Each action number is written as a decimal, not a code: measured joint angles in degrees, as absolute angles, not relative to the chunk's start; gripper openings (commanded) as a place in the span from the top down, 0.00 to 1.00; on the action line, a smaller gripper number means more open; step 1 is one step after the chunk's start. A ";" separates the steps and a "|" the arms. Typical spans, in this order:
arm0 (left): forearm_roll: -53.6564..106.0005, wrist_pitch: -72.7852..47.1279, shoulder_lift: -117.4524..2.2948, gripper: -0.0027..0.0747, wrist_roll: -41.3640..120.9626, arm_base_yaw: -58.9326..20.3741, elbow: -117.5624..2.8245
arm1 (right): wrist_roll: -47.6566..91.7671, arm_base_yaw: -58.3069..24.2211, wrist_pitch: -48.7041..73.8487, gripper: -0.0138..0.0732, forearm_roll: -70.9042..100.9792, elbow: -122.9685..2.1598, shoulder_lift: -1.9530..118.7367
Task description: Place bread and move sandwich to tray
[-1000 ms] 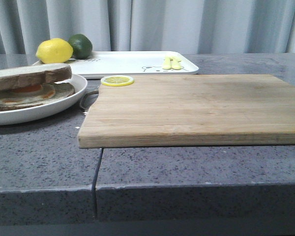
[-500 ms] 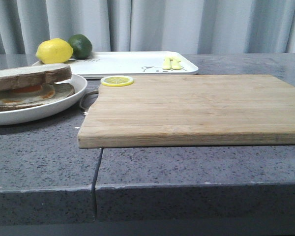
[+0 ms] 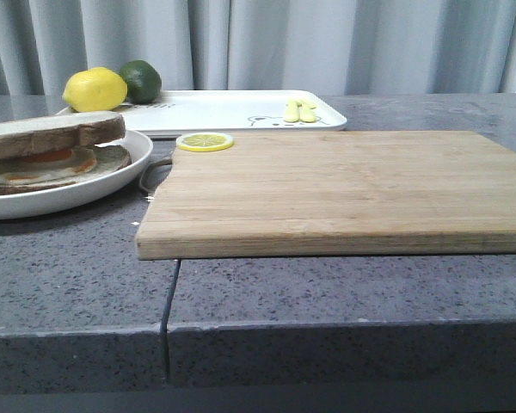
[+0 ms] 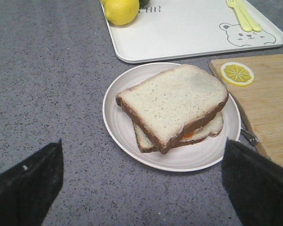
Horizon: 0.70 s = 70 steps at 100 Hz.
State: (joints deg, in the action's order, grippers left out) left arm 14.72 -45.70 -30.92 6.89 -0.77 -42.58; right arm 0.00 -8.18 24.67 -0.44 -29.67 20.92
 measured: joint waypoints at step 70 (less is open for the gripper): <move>14.72 -45.70 -30.92 0.16 6.89 -0.77 -42.58 | 0.00 -8.18 24.93 0.35 -0.70 -26.12 17.12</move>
State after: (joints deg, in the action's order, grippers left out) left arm 14.72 -45.70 -30.92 6.89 -0.77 -42.58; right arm 0.00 -8.18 24.93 -0.70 -26.12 17.12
